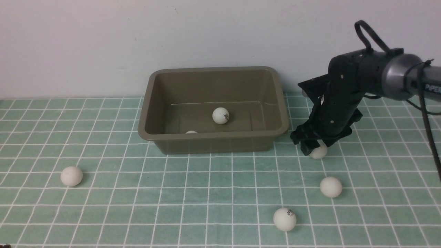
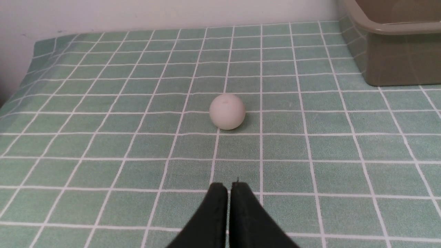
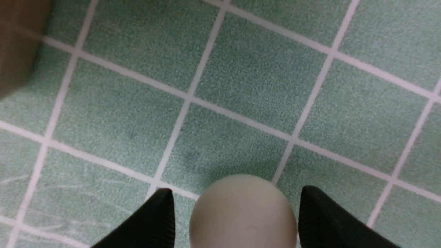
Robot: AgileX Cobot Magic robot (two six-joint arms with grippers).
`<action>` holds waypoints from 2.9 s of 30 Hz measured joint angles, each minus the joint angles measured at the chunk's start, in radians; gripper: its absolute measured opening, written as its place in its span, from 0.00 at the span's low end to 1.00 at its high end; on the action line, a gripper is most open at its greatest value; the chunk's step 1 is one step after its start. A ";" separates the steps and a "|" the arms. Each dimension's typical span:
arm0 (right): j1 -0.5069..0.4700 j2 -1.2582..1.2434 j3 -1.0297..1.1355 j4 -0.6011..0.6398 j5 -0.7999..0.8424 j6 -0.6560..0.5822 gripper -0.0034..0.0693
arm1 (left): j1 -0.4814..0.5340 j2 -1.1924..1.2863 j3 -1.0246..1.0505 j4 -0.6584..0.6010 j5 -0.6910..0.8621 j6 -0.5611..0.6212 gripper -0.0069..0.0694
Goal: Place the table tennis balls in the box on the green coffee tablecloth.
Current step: 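Reach for and grasp a ping pong ball on the table, then release the ping pong ball into the bin and lift the gripper away, then reach for and grasp a ping pong ball on the table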
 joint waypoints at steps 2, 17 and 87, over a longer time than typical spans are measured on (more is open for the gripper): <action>0.000 0.009 0.000 0.000 -0.001 0.000 0.64 | 0.000 0.000 0.000 0.000 0.000 0.000 0.09; -0.048 -0.009 -0.173 -0.120 0.195 0.090 0.54 | 0.000 0.000 0.000 0.000 0.000 0.000 0.09; 0.033 -0.242 0.314 0.042 0.012 0.001 0.70 | 0.000 0.000 0.000 0.000 0.001 0.000 0.09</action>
